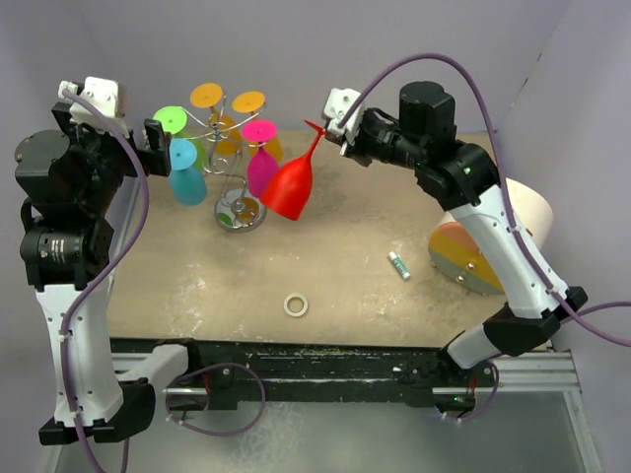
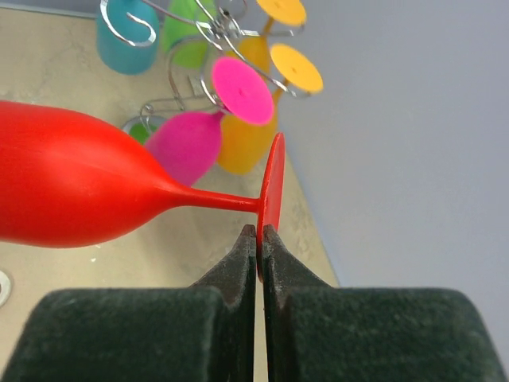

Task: Place the wine glass upside down on the wine glass rack

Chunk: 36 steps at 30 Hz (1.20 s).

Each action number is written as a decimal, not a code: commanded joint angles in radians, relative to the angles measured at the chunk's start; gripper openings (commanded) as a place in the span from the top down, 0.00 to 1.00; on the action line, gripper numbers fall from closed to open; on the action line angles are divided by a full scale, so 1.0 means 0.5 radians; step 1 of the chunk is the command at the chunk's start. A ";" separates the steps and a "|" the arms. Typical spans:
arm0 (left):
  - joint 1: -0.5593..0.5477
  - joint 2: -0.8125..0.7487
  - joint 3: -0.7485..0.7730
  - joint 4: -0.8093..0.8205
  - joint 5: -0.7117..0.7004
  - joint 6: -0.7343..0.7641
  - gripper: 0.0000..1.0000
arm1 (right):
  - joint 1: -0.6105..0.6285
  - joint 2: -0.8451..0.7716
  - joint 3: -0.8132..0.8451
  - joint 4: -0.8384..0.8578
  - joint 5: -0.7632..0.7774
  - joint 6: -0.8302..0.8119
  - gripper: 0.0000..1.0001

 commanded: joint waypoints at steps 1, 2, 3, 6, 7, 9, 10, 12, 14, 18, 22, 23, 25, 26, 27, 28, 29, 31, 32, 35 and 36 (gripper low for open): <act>0.067 0.029 0.047 0.034 -0.113 -0.085 0.01 | 0.210 0.075 0.194 -0.110 0.116 -0.298 1.00; 0.078 0.045 0.066 0.026 -0.119 -0.093 0.01 | 0.261 0.100 0.220 -0.117 0.150 -0.346 1.00; 0.089 0.065 0.083 0.018 -0.118 -0.103 0.01 | 0.305 0.123 0.255 -0.120 0.185 -0.371 1.00; 0.117 0.105 0.114 0.012 -0.092 -0.113 0.01 | 0.424 0.207 0.354 -0.120 0.236 -0.422 1.00; 0.122 0.111 0.117 0.013 -0.084 -0.111 0.01 | 0.458 0.237 0.387 -0.118 0.242 -0.440 1.00; 0.128 0.126 0.109 0.020 -0.085 -0.106 0.01 | 0.521 0.304 0.451 -0.101 0.272 -0.506 1.00; 0.131 0.138 0.103 0.019 -0.088 -0.103 0.01 | 0.562 0.333 0.475 -0.092 0.308 -0.550 1.00; 0.133 0.156 0.089 0.021 -0.092 -0.101 0.01 | 0.624 0.389 0.504 -0.066 0.402 -0.640 1.00; 0.146 0.170 0.082 0.024 -0.092 -0.108 0.01 | 0.677 0.429 0.510 -0.028 0.489 -0.734 1.00; 0.190 0.189 0.087 0.047 -0.095 -0.112 0.01 | 0.759 0.483 0.503 0.017 0.628 -0.911 1.00; 0.245 0.195 0.063 0.071 -0.132 -0.112 0.01 | 0.805 0.523 0.495 0.061 0.712 -1.040 1.00; 0.256 0.192 0.057 0.078 -0.142 -0.108 0.01 | 0.812 0.540 0.497 0.072 0.726 -1.057 1.00; 0.270 0.195 0.054 0.081 -0.157 -0.094 0.01 | 0.828 0.563 0.500 0.114 0.749 -1.088 1.00; 0.275 0.194 0.056 0.086 -0.161 -0.090 0.01 | 0.832 0.575 0.501 0.137 0.774 -1.110 1.00; 0.279 0.194 0.057 0.090 -0.162 -0.084 0.01 | 0.839 0.594 0.501 0.181 0.814 -1.149 1.00; 0.282 0.199 0.059 0.092 -0.162 -0.087 0.01 | 0.843 0.612 0.503 0.208 0.847 -1.179 1.00; 0.284 0.203 0.065 0.089 -0.160 -0.086 0.01 | 0.845 0.628 0.506 0.229 0.876 -1.211 1.00; 0.288 0.207 0.066 0.094 -0.154 -0.093 0.01 | 0.851 0.660 0.515 0.265 0.917 -1.267 1.00; 0.288 0.205 0.066 0.096 -0.154 -0.094 0.01 | 0.851 0.675 0.518 0.276 0.926 -1.290 1.00; 0.286 0.200 0.057 0.105 -0.125 -0.090 0.01 | 0.856 0.710 0.520 0.310 0.967 -1.362 1.00; 0.288 0.199 0.059 0.107 -0.116 -0.086 0.01 | 0.857 0.721 0.517 0.319 0.982 -1.380 1.00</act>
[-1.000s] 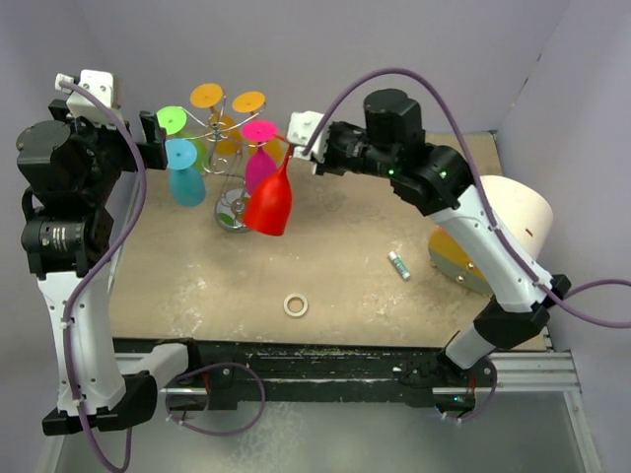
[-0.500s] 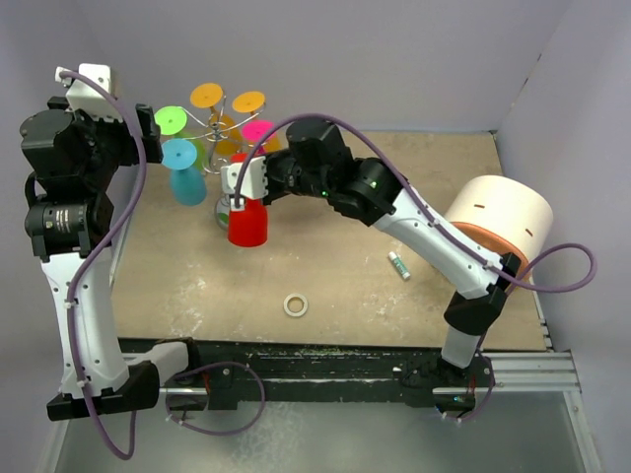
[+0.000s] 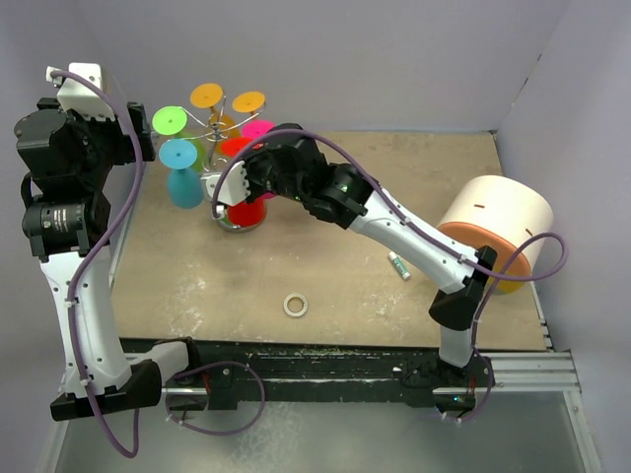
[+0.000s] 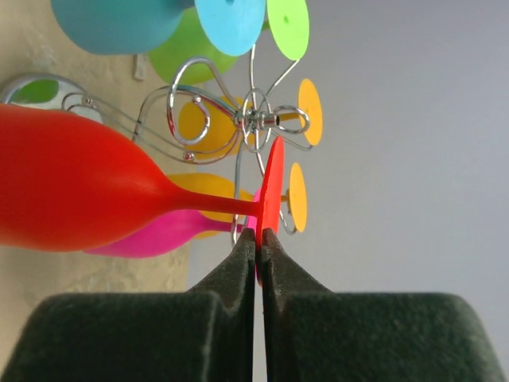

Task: Place the wine glass upside down on the wine glass rack

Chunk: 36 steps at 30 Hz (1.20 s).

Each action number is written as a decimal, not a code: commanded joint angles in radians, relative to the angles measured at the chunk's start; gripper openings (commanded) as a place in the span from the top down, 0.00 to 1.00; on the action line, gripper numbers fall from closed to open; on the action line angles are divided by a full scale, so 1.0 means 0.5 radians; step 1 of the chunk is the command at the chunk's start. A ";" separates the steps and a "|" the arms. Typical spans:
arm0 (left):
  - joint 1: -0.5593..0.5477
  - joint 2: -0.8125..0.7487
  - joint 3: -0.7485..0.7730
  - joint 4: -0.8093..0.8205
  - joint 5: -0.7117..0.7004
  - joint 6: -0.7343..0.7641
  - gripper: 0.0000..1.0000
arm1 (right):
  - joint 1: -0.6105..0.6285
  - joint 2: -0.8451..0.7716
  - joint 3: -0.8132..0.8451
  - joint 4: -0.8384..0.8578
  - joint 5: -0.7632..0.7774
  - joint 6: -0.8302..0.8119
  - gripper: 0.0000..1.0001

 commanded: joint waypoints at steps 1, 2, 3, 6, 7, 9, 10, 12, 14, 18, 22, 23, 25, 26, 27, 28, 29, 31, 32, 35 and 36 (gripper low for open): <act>0.017 -0.008 0.017 0.115 0.022 -0.031 0.01 | 0.013 0.022 0.080 0.177 0.139 -0.182 1.00; 0.017 -0.008 0.017 0.118 0.029 -0.028 0.01 | 0.013 0.032 0.078 0.183 0.152 -0.199 1.00; 0.016 -0.005 0.018 0.117 0.034 -0.030 0.01 | 0.013 0.044 0.072 0.194 0.164 -0.221 1.00; 0.020 -0.011 0.017 0.121 0.034 -0.022 0.01 | 0.013 0.067 0.071 0.227 0.175 -0.241 1.00; 0.019 -0.013 0.015 0.123 0.029 -0.016 0.01 | 0.012 0.077 0.080 0.228 0.170 -0.240 1.00; 0.021 -0.013 0.020 0.122 0.026 -0.010 0.01 | 0.012 0.101 0.090 0.235 0.170 -0.256 1.00; 0.021 -0.014 0.021 0.122 0.029 -0.009 0.01 | 0.012 0.111 0.090 0.248 0.175 -0.270 1.00; 0.021 -0.018 0.020 0.123 0.038 -0.006 0.01 | 0.012 0.132 0.101 0.273 0.185 -0.293 1.00; 0.020 -0.020 0.021 0.124 0.042 -0.003 0.01 | 0.013 0.154 0.125 0.291 0.186 -0.302 1.00; 0.021 -0.032 0.020 0.127 0.032 0.012 0.01 | 0.016 0.187 0.168 0.316 0.183 -0.326 1.00; 0.020 -0.045 0.028 0.134 0.001 0.048 0.01 | 0.016 0.236 0.209 0.365 0.200 -0.356 1.00; 0.020 -0.049 0.029 0.132 0.000 0.051 0.01 | 0.016 0.246 0.222 0.368 0.195 -0.359 1.00; 0.020 -0.052 0.035 0.129 0.002 0.052 0.01 | 0.016 0.263 0.235 0.381 0.184 -0.365 1.00; 0.020 -0.052 0.042 0.127 0.003 0.054 0.01 | 0.016 0.269 0.237 0.391 0.183 -0.368 1.00; 0.022 -0.051 0.049 0.124 0.003 0.056 0.01 | 0.014 0.275 0.241 0.400 0.183 -0.371 1.00; 0.020 -0.047 0.058 0.121 -0.001 0.056 0.01 | 0.016 0.286 0.242 0.407 0.181 -0.372 1.00; 0.020 -0.043 0.067 0.117 -0.007 0.053 0.01 | 0.016 0.291 0.244 0.415 0.174 -0.370 1.00; 0.021 -0.027 0.091 0.109 -0.017 0.043 0.01 | 0.015 0.303 0.252 0.426 0.159 -0.364 1.00; 0.021 -0.022 0.104 0.105 -0.019 0.038 0.01 | 0.017 0.313 0.263 0.430 0.152 -0.364 1.00; 0.020 -0.011 0.130 0.092 -0.016 0.026 0.01 | 0.022 0.337 0.300 0.438 0.134 -0.357 1.00; 0.020 -0.010 0.133 0.092 -0.011 0.024 0.01 | 0.025 0.348 0.307 0.437 0.131 -0.363 1.00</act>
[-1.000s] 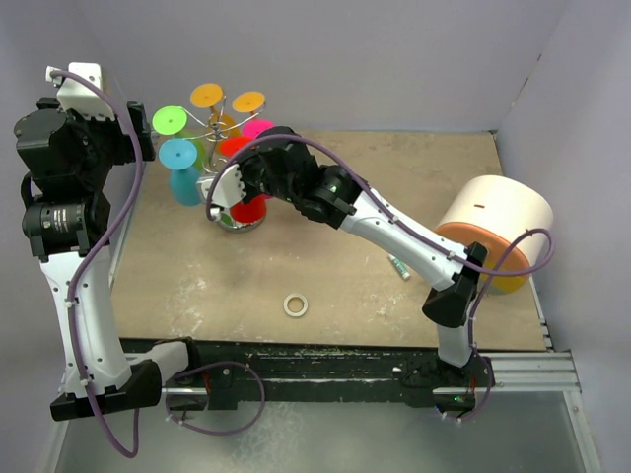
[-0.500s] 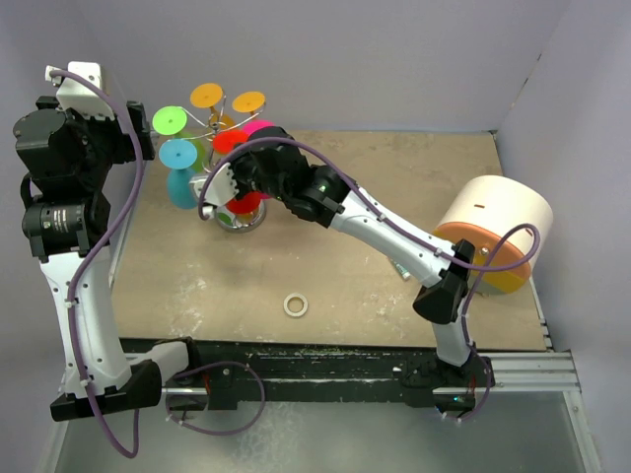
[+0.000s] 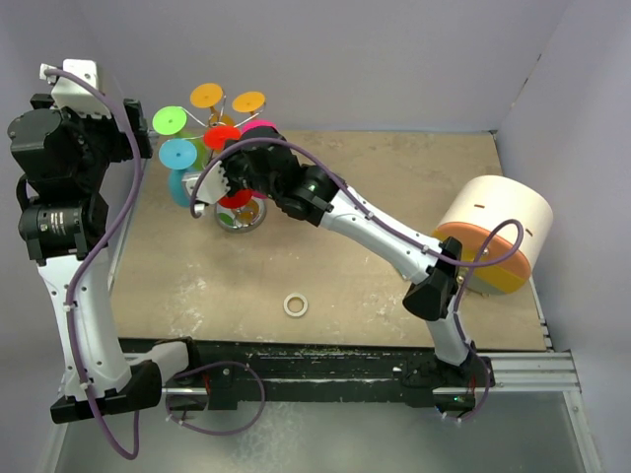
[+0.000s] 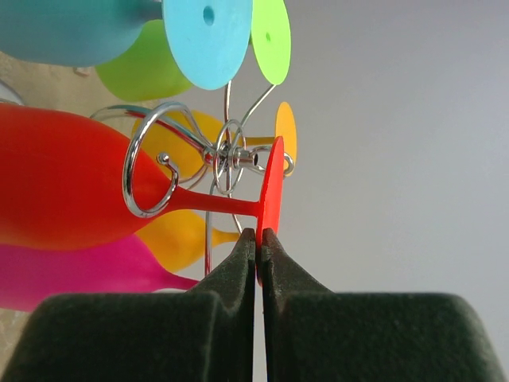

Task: Place the wine glass upside down on the wine glass rack

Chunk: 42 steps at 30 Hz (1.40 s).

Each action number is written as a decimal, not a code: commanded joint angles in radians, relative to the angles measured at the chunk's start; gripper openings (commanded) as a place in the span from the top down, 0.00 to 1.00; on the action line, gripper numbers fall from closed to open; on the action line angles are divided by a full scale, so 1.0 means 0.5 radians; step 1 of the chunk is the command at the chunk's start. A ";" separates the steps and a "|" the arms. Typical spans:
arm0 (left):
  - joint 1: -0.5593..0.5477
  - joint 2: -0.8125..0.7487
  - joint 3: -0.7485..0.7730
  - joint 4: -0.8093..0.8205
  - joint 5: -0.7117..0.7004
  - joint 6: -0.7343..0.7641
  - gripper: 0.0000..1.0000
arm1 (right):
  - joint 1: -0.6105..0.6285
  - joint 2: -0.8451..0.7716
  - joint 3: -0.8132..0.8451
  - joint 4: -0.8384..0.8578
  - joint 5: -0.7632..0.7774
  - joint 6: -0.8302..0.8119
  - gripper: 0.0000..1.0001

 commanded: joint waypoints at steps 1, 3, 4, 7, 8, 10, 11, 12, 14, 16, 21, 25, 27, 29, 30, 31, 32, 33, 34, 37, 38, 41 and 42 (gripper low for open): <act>0.021 -0.002 0.096 0.063 -0.011 -0.005 0.01 | 0.022 -0.002 0.132 0.151 0.001 -0.038 1.00; 0.020 -0.004 0.097 0.063 -0.015 -0.005 0.01 | 0.023 0.011 0.141 0.164 -0.005 -0.041 1.00; 0.021 -0.006 0.096 0.062 -0.021 -0.004 0.01 | 0.023 0.017 0.147 0.166 -0.014 -0.040 1.00; 0.020 -0.004 0.095 0.067 -0.038 -0.004 0.01 | 0.028 0.032 0.161 0.166 -0.045 -0.019 1.00; 0.022 -0.002 0.093 0.071 -0.039 -0.016 0.01 | 0.029 0.038 0.168 0.166 -0.053 -0.008 1.00; 0.031 0.014 0.089 0.071 -0.039 -0.041 0.01 | 0.034 0.049 0.180 0.159 -0.075 0.008 1.00; 0.037 0.024 0.091 0.067 -0.040 -0.050 0.01 | 0.039 0.055 0.186 0.161 -0.082 0.012 1.00; 0.047 0.029 0.094 0.065 -0.054 -0.055 0.01 | 0.042 0.061 0.195 0.168 -0.084 0.016 1.00; 0.057 0.046 0.108 0.063 -0.094 -0.060 0.01 | 0.049 0.072 0.216 0.172 -0.095 0.034 1.00; 0.063 0.055 0.119 0.059 -0.106 -0.059 0.01 | 0.055 0.078 0.240 0.157 -0.125 0.058 1.00; 0.071 0.071 0.120 0.055 -0.111 -0.060 0.01 | 0.079 0.085 0.227 0.150 -0.126 0.050 1.00; 0.079 0.070 0.114 0.054 -0.112 -0.058 0.01 | 0.095 0.075 0.206 0.151 -0.117 0.047 1.00; 0.078 0.069 0.109 0.058 -0.115 -0.054 0.01 | 0.106 0.059 0.196 0.142 -0.117 0.052 1.00; 0.079 0.070 0.107 0.062 -0.123 -0.046 0.01 | 0.120 0.037 0.179 0.132 -0.111 0.050 1.00; 0.078 0.068 0.108 0.062 -0.127 -0.043 0.01 | 0.126 0.028 0.172 0.126 -0.106 0.050 1.00; 0.079 0.066 0.106 0.064 -0.128 -0.040 0.01 | 0.131 0.016 0.168 0.118 -0.103 0.053 1.00; 0.080 0.067 0.108 0.066 -0.128 -0.038 0.01 | 0.135 0.007 0.164 0.107 -0.102 0.062 1.00; 0.077 0.067 0.105 0.068 -0.125 -0.037 0.01 | 0.136 -0.004 0.158 0.094 -0.103 0.070 1.00; 0.078 0.065 0.103 0.067 -0.123 -0.038 0.01 | 0.140 -0.014 0.151 0.085 -0.098 0.073 1.00; 0.080 0.067 0.102 0.071 -0.108 -0.036 0.01 | 0.145 -0.050 0.102 0.082 -0.071 0.075 1.00; 0.080 0.065 0.102 0.069 -0.098 -0.032 0.01 | 0.147 -0.062 0.084 0.081 -0.062 0.072 1.00; 0.077 0.052 0.092 0.085 -0.061 -0.027 0.01 | 0.145 -0.110 0.016 0.077 -0.036 0.075 1.00; 0.079 0.047 0.089 0.090 -0.051 -0.026 0.01 | 0.146 -0.126 -0.011 0.079 -0.025 0.073 1.00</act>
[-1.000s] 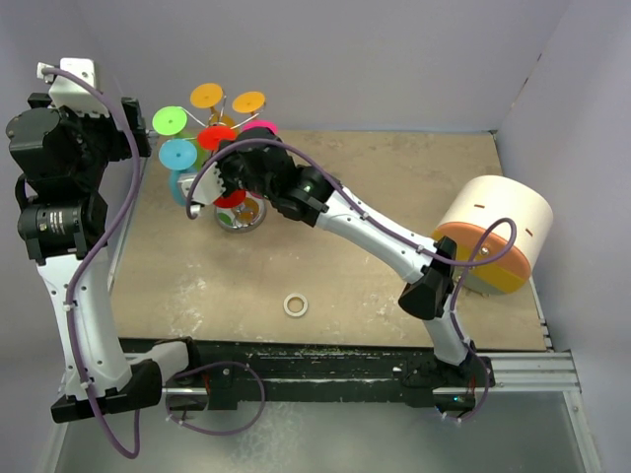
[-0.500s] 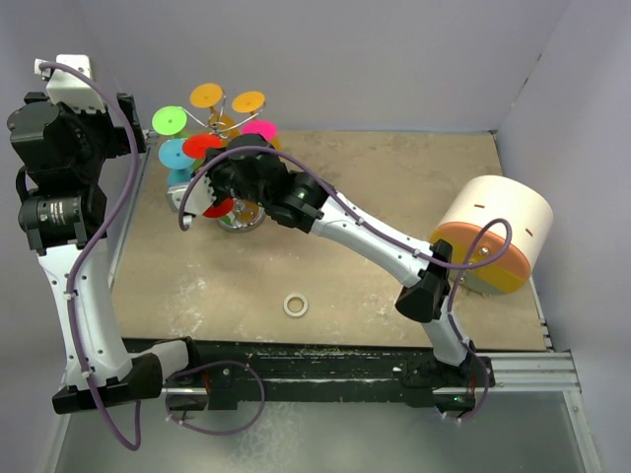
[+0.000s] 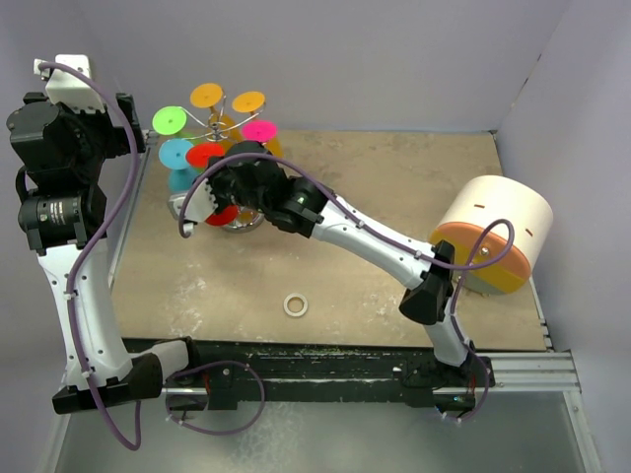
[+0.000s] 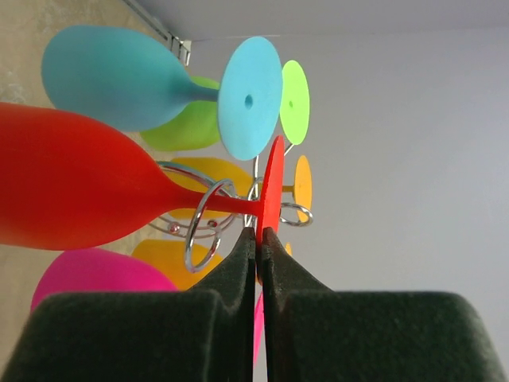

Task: Place the wine glass upside down on the wine glass rack

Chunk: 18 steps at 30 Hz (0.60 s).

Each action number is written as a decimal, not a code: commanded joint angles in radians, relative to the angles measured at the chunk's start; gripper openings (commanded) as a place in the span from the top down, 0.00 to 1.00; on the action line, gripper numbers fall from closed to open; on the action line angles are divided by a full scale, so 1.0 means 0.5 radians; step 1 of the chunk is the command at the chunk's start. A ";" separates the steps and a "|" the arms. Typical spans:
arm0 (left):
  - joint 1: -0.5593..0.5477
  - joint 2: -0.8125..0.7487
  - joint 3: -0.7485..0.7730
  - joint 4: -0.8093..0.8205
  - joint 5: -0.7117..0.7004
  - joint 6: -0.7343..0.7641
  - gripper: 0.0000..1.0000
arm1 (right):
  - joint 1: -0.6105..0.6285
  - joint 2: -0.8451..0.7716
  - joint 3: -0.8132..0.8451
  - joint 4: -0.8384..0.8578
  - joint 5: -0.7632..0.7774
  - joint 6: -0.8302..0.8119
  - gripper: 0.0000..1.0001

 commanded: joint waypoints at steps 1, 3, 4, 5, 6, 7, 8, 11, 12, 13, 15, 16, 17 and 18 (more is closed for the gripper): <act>0.016 -0.035 0.041 0.089 0.047 -0.006 0.01 | 0.018 -0.199 -0.072 0.071 0.063 0.031 0.99; 0.016 -0.035 0.038 0.092 0.061 -0.005 0.01 | 0.018 -0.228 -0.108 0.074 0.081 0.035 0.99; 0.016 -0.034 0.029 0.092 0.070 -0.002 0.01 | 0.018 -0.241 -0.123 0.074 0.087 0.041 0.99; 0.016 -0.035 0.024 0.094 0.077 -0.003 0.01 | 0.018 -0.253 -0.138 0.074 0.091 0.047 0.99; 0.016 -0.038 0.020 0.093 0.085 -0.002 0.01 | 0.017 -0.265 -0.152 0.076 0.091 0.053 0.99; 0.013 -0.037 0.011 0.096 0.099 0.007 0.01 | 0.019 -0.277 -0.166 0.074 0.093 0.057 0.99; 0.014 -0.040 0.004 0.097 0.106 0.010 0.01 | 0.018 -0.285 -0.181 0.074 0.098 0.061 0.99; 0.015 -0.045 -0.002 0.090 0.134 0.015 0.01 | 0.018 -0.314 -0.236 0.087 0.136 0.065 0.98; 0.015 -0.047 -0.002 0.091 0.143 0.016 0.01 | 0.019 -0.323 -0.256 0.080 0.140 0.065 0.98; 0.016 -0.049 -0.002 0.091 0.153 0.016 0.01 | 0.019 -0.337 -0.274 0.067 0.139 0.065 0.98; 0.016 -0.053 -0.003 0.094 0.174 0.020 0.01 | 0.017 -0.352 -0.319 0.055 0.138 0.075 0.98; 0.016 -0.055 -0.002 0.093 0.190 0.024 0.01 | 0.017 -0.360 -0.344 0.064 0.139 0.084 0.98; 0.015 -0.058 0.000 0.092 0.203 0.026 0.01 | 0.019 -0.363 -0.367 0.076 0.148 0.083 0.98; 0.014 -0.061 -0.004 0.094 0.212 0.029 0.01 | 0.018 -0.367 -0.387 0.089 0.164 0.081 0.98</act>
